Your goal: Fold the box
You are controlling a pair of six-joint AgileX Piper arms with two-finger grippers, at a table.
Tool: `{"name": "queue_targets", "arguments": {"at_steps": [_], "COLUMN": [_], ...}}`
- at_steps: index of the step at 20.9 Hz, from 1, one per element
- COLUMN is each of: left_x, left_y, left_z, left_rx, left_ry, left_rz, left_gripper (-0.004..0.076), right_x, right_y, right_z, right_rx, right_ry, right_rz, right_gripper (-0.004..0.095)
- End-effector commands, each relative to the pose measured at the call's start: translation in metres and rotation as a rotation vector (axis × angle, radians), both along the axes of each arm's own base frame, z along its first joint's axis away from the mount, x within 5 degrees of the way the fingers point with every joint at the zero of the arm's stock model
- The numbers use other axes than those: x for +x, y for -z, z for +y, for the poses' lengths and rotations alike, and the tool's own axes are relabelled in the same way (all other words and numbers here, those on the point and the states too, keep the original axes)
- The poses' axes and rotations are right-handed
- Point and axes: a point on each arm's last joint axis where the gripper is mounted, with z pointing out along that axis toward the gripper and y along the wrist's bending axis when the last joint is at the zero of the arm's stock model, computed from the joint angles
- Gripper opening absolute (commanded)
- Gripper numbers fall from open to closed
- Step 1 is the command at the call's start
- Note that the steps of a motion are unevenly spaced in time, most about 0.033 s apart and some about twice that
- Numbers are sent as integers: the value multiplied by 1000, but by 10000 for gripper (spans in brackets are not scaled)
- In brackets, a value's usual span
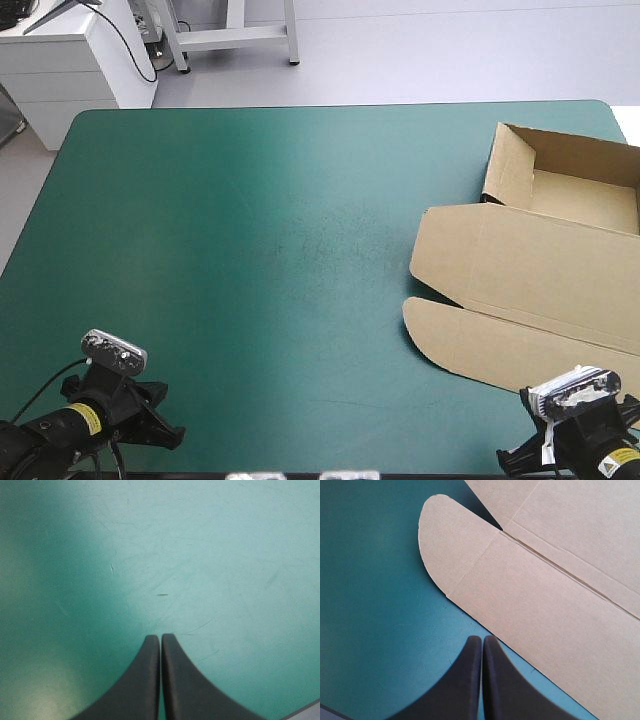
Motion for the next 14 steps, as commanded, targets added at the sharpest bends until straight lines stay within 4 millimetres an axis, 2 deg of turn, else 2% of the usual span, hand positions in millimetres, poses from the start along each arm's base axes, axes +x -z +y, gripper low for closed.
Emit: {"name": "queue_targets", "arguments": {"at_steps": [1, 9, 13, 14], "left_x": [3, 3, 3, 3], "left_y": [-10, -10, -10, -10], "left_z": [-3, -3, -3, -3], "left_rx": [-43, -41, -45, -45], "left_ry": [1, 1, 2, 2], "left_rz": [-51, -47, -45, -45], "left_gripper": [-8, -8, -8, -8], "right_x": [4, 3, 5, 6], "right_y": [-9, -8, 8, 7], "right_z": [0, 0, 0, 0], "right_rx": [1, -1, 6, 8], "right_ry": [5, -2, -7, -5], "right_rz": [-58, -42, 25, 11], "right_gripper": [-6, -21, -21, -21]}}
